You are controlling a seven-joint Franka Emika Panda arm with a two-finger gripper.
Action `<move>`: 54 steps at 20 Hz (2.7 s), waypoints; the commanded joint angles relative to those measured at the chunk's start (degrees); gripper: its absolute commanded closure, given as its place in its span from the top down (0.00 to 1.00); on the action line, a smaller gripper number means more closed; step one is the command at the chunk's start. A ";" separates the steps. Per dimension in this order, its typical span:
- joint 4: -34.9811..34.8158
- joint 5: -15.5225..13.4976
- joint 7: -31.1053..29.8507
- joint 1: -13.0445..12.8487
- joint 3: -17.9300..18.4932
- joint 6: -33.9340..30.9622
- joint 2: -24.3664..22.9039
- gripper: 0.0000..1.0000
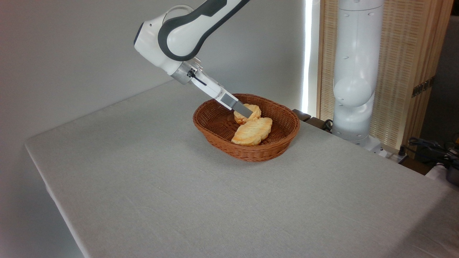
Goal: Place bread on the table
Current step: 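Close the gripper on the smaller bread roll and lift it, then carry the roll out of the basket and lower it onto the table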
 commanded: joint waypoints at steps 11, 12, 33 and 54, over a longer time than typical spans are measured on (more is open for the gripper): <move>0.65 0.95 1.27 0.41 0.15 0.13 1.66 1.00; 0.65 0.86 1.27 0.41 0.15 0.13 2.09 1.00; 1.80 0.95 1.10 0.50 0.67 -0.04 -0.54 0.47; 11.99 4.99 1.10 7.44 4.10 24.73 0.86 0.88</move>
